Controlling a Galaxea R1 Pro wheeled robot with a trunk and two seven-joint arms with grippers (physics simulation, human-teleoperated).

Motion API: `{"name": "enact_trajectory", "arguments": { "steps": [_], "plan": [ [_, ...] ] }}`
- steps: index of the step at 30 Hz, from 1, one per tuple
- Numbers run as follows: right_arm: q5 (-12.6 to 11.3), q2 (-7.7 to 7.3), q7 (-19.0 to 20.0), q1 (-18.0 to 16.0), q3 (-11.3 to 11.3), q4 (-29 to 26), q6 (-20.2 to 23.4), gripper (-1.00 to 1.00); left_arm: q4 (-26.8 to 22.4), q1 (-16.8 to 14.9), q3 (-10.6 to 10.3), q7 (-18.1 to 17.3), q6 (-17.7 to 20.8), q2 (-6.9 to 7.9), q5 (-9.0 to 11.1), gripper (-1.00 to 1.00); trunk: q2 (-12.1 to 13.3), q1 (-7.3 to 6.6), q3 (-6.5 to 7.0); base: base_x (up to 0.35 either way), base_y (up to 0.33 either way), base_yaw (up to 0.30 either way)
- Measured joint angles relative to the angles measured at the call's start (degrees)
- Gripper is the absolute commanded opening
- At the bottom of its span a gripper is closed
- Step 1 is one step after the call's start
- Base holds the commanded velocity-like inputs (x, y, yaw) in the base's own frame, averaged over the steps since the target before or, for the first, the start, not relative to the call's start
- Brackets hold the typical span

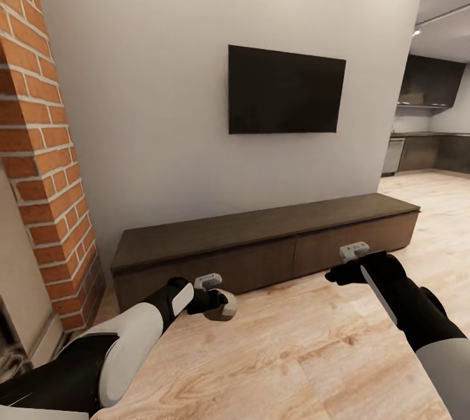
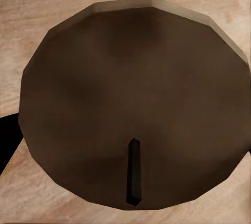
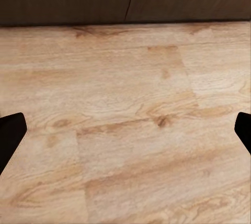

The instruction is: Place each of the two pumpkins and all three candles from the living room inside a cabinet in the living room (use any cabinet), then make sure every cabinet is closed, and position the cauldron so it is next to a table in the living room.

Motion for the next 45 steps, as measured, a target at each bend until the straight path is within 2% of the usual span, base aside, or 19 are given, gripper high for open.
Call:
{"name": "enact_trajectory", "arguments": {
  "steps": [12, 40, 45],
  "plan": [
    [0.0, 0.01, 0.0, 0.1, 0.0, 0.0, 0.1, 1.00, 0.0, 0.0, 0.0, -0.1, 0.0, -0.01, 0.0, -1.00, 0.0, 0.00, -0.15, 0.000, 0.000, 0.071],
    [0.0, 0.15, 0.1, 0.1, 0.1, 0.0, 0.0, 1.00, 0.0, 0.0, 0.1, -0.1, -0.2, 0.00, 0.1, -1.00, 0.0, 0.00, -2.43, 0.000, -0.002, 0.132],
    [-0.1, 0.14, 0.0, 0.2, 0.1, 0.0, 0.0, 1.00, 0.1, 0.0, 0.1, -0.2, -2.8, 0.00, 0.1, -1.00, 0.0, 0.00, -2.83, 0.000, -0.126, 0.168]
  ]
}}
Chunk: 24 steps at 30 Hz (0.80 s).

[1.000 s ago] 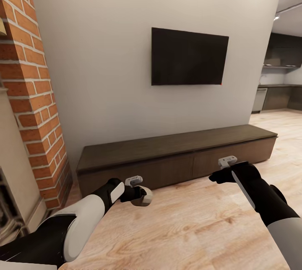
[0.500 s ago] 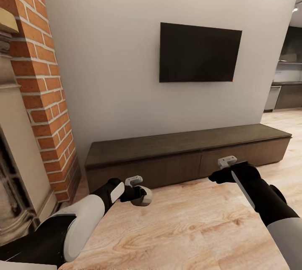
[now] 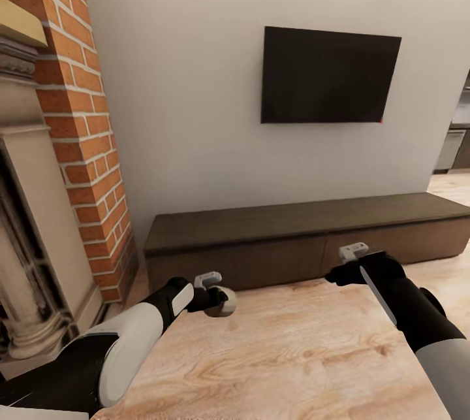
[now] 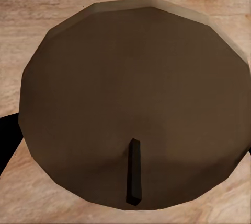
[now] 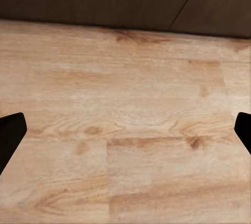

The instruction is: Place each of the two pumpkins and all three candles from the living room inside a cabinet in the living room (use any cabinet), then make sure every cabinet is closed, and position the cauldron so it is next to a table in the living room.

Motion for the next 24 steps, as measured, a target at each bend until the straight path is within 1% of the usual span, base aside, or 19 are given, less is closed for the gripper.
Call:
{"name": "enact_trajectory", "arguments": {
  "steps": [7, 11, 18, 24],
  "plan": [
    [0.0, 0.02, 0.0, 0.0, 0.0, 0.0, 0.0, 1.00, 0.2, 0.0, 0.0, 0.0, -1.0, 0.00, 0.0, -1.00, 0.0, 0.00, -0.46, 0.000, -0.224, 0.178],
    [0.0, 0.02, 0.1, 0.0, 0.1, 0.0, 0.0, 1.00, 0.2, 0.0, 0.0, -0.1, -1.0, -0.01, 0.0, -1.00, 0.0, 0.00, -0.52, 0.000, -0.113, 0.039],
    [0.0, 0.02, 0.1, 0.0, 0.1, 0.0, 0.0, 1.00, 0.2, 0.0, 0.0, -0.1, -1.1, -0.01, 0.0, -1.00, 0.0, 0.00, -0.54, 0.018, -0.018, 0.005],
    [-0.1, 0.02, 0.1, 0.0, 0.1, 0.0, 0.0, 1.00, 0.2, 0.0, 0.0, -0.1, -1.1, -0.01, 0.0, -1.00, 0.0, -0.02, -0.54, 0.183, -0.114, 0.000]
  ]
}}
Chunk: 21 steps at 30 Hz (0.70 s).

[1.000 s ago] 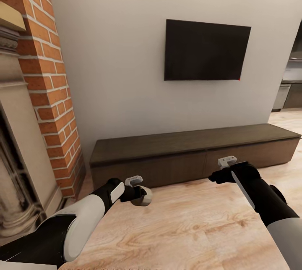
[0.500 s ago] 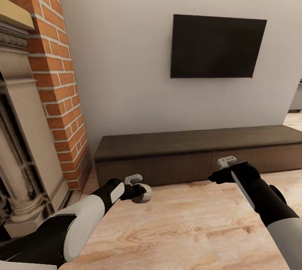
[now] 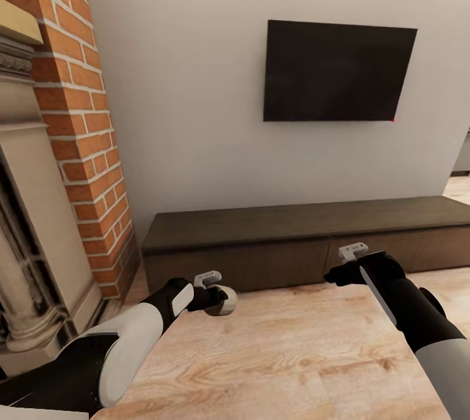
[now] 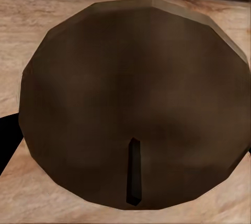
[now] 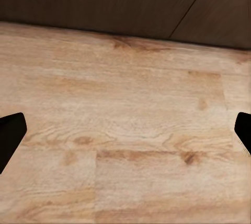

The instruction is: Place each of the two pumpkins and all three candles from the living room inside a cabinet in the living room (use any cabinet), then make sure every cabinet is closed, and position the cauldron so it is next to a table in the living room.

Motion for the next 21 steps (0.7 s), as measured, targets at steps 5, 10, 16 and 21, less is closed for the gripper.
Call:
{"name": "enact_trajectory", "arguments": {
  "steps": [5, 10, 16, 21],
  "plan": [
    [0.0, 0.63, 0.0, 0.0, 0.0, 0.0, 0.0, 1.00, -0.1, 0.0, 0.3, -2.7, 0.0, 0.00, 0.4, -1.00, 0.0, 0.02, 0.00, 0.041, -0.027, 0.000],
    [0.1, 2.93, -0.2, 0.6, -0.1, 0.0, 0.0, 1.00, -0.6, 0.0, 0.3, -11.1, -0.1, 0.00, 0.3, -1.00, 0.0, 0.02, 0.00, 0.005, -0.004, 0.000],
    [0.1, 3.98, -0.2, 2.3, -0.1, 0.0, 0.0, 1.00, -1.0, 0.0, 0.2, -18.7, 0.1, 0.04, -0.1, -1.00, 0.0, 0.02, 0.00, 0.000, 0.000, 0.000],
    [0.1, 4.09, -0.2, 2.4, -0.1, 0.0, 0.0, 1.00, -2.6, 0.0, 0.3, -22.9, 0.4, 0.10, 0.0, -1.00, 0.0, 0.02, 0.00, 0.000, 0.000, 0.000]
  ]
}}
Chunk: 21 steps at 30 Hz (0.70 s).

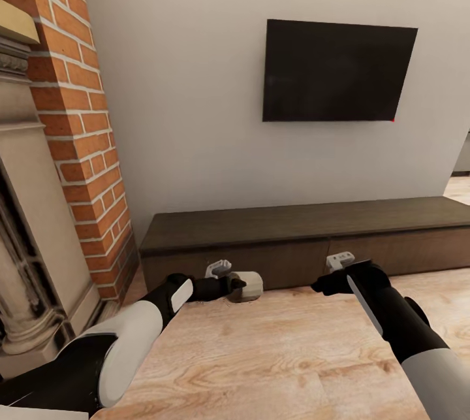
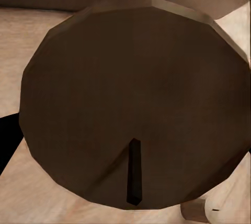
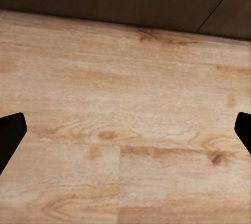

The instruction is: Place each of the two pumpkins and all three candles from the living room inside a cabinet in the living room (use any cabinet), then make sure every cabinet is closed, and position the cauldron so it is next to a table in the living room.

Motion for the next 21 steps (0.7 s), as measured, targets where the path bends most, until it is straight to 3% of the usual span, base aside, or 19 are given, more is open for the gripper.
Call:
{"name": "enact_trajectory", "arguments": {
  "steps": [1, 2, 4, 5, 6, 7, 8, 10, 11, 12, 13, 15, 16, 19, 21],
  "plan": [
    [0.0, 0.02, 0.0, 0.0, 0.0, 0.0, 0.0, 1.00, -3.0, 0.0, -0.4, -1.7, 1.5, -0.01, 0.0, -1.00, 0.0, 0.00, 0.00, 0.000, 0.000, 0.000],
    [0.0, 0.03, 0.0, 0.0, 0.0, 0.0, 0.0, 1.00, -5.6, 0.0, 0.6, -2.2, 3.5, -0.02, 1.2, -1.00, 0.0, -0.01, 0.01, 0.000, 0.000, 0.000],
    [0.0, 0.03, 0.0, 0.1, 0.0, 0.0, 0.0, 1.00, -12.4, 0.0, -0.2, -2.6, 9.2, -0.05, -0.4, -1.00, 0.0, 0.00, 0.00, 0.000, 0.000, 0.000],
    [0.0, 0.04, 0.0, 0.1, 0.0, 0.0, 0.0, 1.00, -14.6, 0.0, 0.3, -2.8, 11.0, -0.07, 1.3, -1.00, 0.0, -0.01, 0.01, 0.000, 0.000, 0.000],
    [0.0, 0.04, 0.0, 0.1, 0.0, 0.0, -0.1, 1.00, -17.9, 0.0, 0.1, -2.8, 13.0, -0.04, -0.2, -1.00, 0.0, 0.00, 0.00, 0.000, 0.000, 0.000],
    [0.0, 0.04, -0.1, 0.1, 0.0, 0.0, -0.1, 1.00, -23.6, 0.0, -0.1, -2.8, 17.9, -0.04, 0.1, -1.00, 0.0, 0.00, 0.00, 0.000, 0.000, 0.000],
    [0.0, 0.04, -0.1, 0.1, 0.0, 0.0, -0.1, 1.00, -26.5, 0.0, 0.1, -2.9, 19.6, -0.04, 2.6, -1.00, 0.0, -0.01, 0.01, 0.000, 0.000, 0.000],
    [0.0, 0.04, -0.1, 0.1, 0.0, 0.0, -0.3, 1.00, -29.6, 0.0, 0.1, -2.8, 21.9, 0.02, 1.0, -1.00, 0.0, 0.00, 0.00, 0.000, 0.000, 0.000],
    [0.0, 0.04, -0.1, 0.1, 0.0, 0.0, -0.7, 1.00, -32.1, 0.0, 0.1, -2.8, 24.2, 0.03, 3.1, -1.00, 0.0, -0.01, 0.01, 0.000, 0.000, 0.000],
    [0.0, 0.04, -0.1, 0.1, 0.0, 0.0, -1.0, 1.00, -33.3, 0.0, 0.1, -2.7, 25.2, 0.04, 3.4, -1.00, 0.0, 0.00, 0.01, 0.000, 0.000, 0.000],
    [0.1, 0.04, -0.2, 0.1, 0.0, 0.1, -1.6, 1.00, -35.4, 0.0, 0.1, -2.7, 26.5, 0.09, 2.5, -1.00, 0.0, 0.00, 0.00, 0.000, 0.000, 0.000],
    [0.1, 0.04, -0.2, 0.1, 0.0, 0.4, -2.4, 1.00, -38.5, 0.0, 0.1, -2.6, 28.8, 0.13, 3.9, -1.00, 0.0, 0.00, 0.00, 0.000, 0.000, 0.000],
    [0.1, 0.04, -0.2, 0.1, 0.0, 0.8, -2.8, 1.00, -40.3, 0.0, 0.2, -2.7, 29.4, 0.17, 3.1, -1.00, 0.0, 0.00, 0.00, 0.000, 0.000, 0.000],
    [0.0, 0.03, -0.3, 0.1, -0.3, 2.4, -3.5, 1.00, -45.3, 0.0, 0.1, -2.6, 31.0, 0.22, 6.7, -1.00, 0.0, 0.00, 0.01, 0.000, 0.000, 0.000],
    [0.0, 0.04, -0.3, 0.1, -0.4, 2.8, -3.7, 1.00, -46.2, 0.0, 0.1, -2.7, 31.0, 0.50, 7.7, -1.00, 0.0, 0.00, 0.00, 0.000, 0.000, 0.000]
  ]
}}
